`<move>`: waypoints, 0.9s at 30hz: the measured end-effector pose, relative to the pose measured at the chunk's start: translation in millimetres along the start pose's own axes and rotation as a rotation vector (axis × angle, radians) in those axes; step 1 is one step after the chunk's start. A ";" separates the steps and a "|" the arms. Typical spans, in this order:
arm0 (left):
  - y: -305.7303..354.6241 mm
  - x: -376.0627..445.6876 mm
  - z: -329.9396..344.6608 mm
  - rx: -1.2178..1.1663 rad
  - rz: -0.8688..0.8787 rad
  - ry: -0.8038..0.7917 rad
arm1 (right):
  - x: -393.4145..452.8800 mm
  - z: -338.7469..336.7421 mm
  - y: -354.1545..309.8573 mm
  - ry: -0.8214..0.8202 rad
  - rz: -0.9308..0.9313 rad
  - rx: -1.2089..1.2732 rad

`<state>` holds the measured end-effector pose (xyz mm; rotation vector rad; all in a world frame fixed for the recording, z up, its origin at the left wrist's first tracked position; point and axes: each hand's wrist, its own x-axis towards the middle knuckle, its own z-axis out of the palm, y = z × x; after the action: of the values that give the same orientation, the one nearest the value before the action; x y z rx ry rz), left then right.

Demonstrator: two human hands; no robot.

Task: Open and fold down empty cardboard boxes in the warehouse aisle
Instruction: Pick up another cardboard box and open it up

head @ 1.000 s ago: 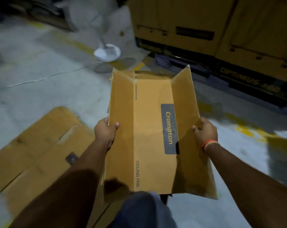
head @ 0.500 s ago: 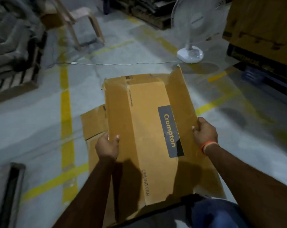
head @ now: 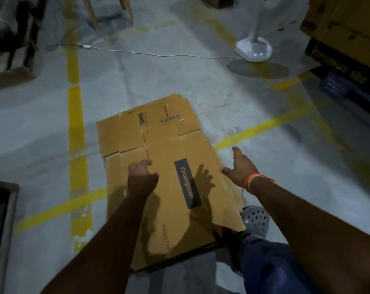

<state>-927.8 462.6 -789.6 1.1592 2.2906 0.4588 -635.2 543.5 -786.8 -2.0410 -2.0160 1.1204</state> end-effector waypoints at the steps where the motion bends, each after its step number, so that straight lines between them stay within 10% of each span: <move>1: 8.1 -2.2 5.6 0.013 0.039 -0.019 | -4.3 -7.3 7.1 -0.011 0.001 -0.004; 13: 183.0 -103.2 78.8 -0.056 0.541 -0.372 | -158.7 -122.6 130.6 0.348 0.134 0.316; 27: 406.0 -408.3 159.8 -0.122 1.159 -0.884 | -456.3 -220.5 290.2 0.919 0.470 0.490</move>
<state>-373.1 372.6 -586.3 2.0103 0.7039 0.3429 -220.0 192.5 -573.6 -2.1765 -0.7789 0.4489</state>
